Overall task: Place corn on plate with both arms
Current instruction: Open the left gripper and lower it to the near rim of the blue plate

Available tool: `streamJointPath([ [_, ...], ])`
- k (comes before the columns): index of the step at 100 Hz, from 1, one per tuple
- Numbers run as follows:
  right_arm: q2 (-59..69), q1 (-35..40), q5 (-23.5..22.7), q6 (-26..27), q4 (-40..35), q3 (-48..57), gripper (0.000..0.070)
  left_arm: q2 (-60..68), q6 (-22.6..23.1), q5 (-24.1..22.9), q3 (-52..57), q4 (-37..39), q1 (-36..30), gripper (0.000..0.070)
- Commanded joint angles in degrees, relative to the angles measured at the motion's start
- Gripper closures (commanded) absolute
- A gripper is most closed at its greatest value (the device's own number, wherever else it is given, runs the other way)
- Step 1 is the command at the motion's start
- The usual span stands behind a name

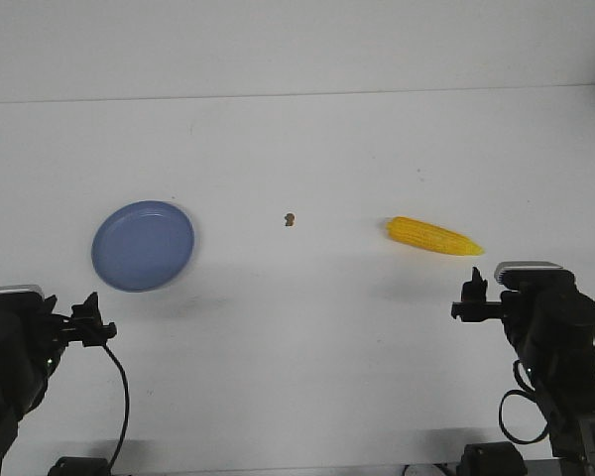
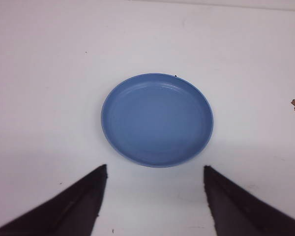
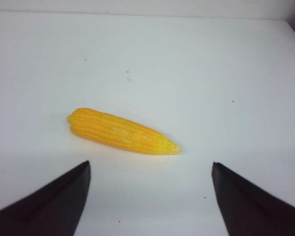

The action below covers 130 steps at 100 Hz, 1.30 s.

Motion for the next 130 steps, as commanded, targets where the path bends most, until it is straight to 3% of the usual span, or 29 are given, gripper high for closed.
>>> streamJointPath([
  [1,0.09,0.07,-0.11,0.04,0.55,0.96,0.0158,0.31,-0.46,-0.24,1.27,0.48,0.04,0.0259],
  [14,0.11,0.09,-0.11,0.04,0.55,0.96,0.0158,1.95,-2.78,-0.26,1.27,1.4,0.04,0.0194],
  [33,0.11,0.09,-0.11,0.04,0.52,0.96,0.0158,9.79,-5.57,-0.26,1.51,2.91,1.31,0.0192],
  [48,0.09,0.09,-0.11,0.04,0.55,0.96,0.0158,19.08,-7.82,-0.2,1.51,6.19,5.95,0.0194],
  [63,0.09,0.09,-0.13,0.07,0.52,0.96,0.0158,28.02,-9.05,4.9,1.51,11.93,10.91,0.0195],
  [74,0.09,0.09,-0.13,0.17,0.5,0.96,0.0158,34.01,-9.29,8.02,1.51,15.41,13.35,0.0195],
  [130,0.09,0.09,-0.15,0.26,0.0,0.96,0.0158,52.19,-9.29,9.55,1.53,25.07,17.03,0.0195],
])
